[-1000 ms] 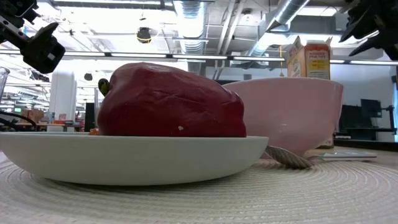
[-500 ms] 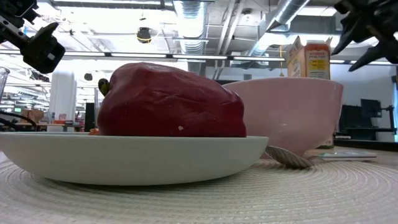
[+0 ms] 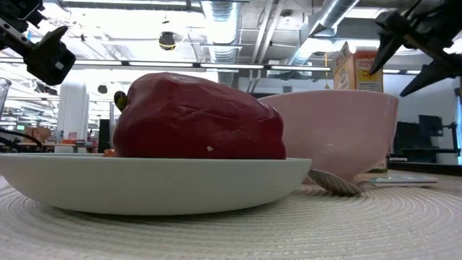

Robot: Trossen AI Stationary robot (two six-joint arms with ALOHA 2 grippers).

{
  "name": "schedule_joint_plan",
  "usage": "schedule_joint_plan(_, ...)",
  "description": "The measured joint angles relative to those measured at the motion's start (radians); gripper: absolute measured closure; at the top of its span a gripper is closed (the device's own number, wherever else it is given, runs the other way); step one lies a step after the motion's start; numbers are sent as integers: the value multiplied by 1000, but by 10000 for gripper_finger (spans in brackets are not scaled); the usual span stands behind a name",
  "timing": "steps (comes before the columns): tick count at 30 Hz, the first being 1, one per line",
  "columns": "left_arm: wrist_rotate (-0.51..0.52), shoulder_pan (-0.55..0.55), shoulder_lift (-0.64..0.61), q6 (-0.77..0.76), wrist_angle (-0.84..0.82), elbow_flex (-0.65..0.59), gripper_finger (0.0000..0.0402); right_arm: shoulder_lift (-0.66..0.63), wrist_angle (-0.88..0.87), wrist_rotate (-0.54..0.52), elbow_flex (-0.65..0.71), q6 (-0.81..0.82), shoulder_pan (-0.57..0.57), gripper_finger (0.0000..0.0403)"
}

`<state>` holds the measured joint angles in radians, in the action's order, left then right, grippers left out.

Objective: Arrange a breakfast setting
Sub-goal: Pour the cereal from the cereal box into the white bowl

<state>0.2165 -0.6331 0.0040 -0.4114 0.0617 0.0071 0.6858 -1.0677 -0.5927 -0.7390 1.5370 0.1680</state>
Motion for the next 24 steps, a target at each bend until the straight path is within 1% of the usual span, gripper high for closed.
schedule_joint_plan(4, 0, 0, 0, 0, 0, 0, 61, 37, 9, -59, 24, 20, 0, 10)
schedule_joint_plan(9, 0, 0, 0, 0, 0, 0, 61, 74, 46, -97, 72, 28, 0, 5)
schedule_joint_plan(15, 0, 0, 0, 0, 0, 0, 61, 122, 97, -201, 127, 12, 0, 5)
schedule_joint_plan(20, 0, 0, 0, 0, 0, 0, 61, 171, 96, -229, 142, 33, -12, 4)
schedule_joint_plan(24, 0, 0, 0, 0, 0, 0, 61, 215, 110, -309, 142, 11, -22, 4)
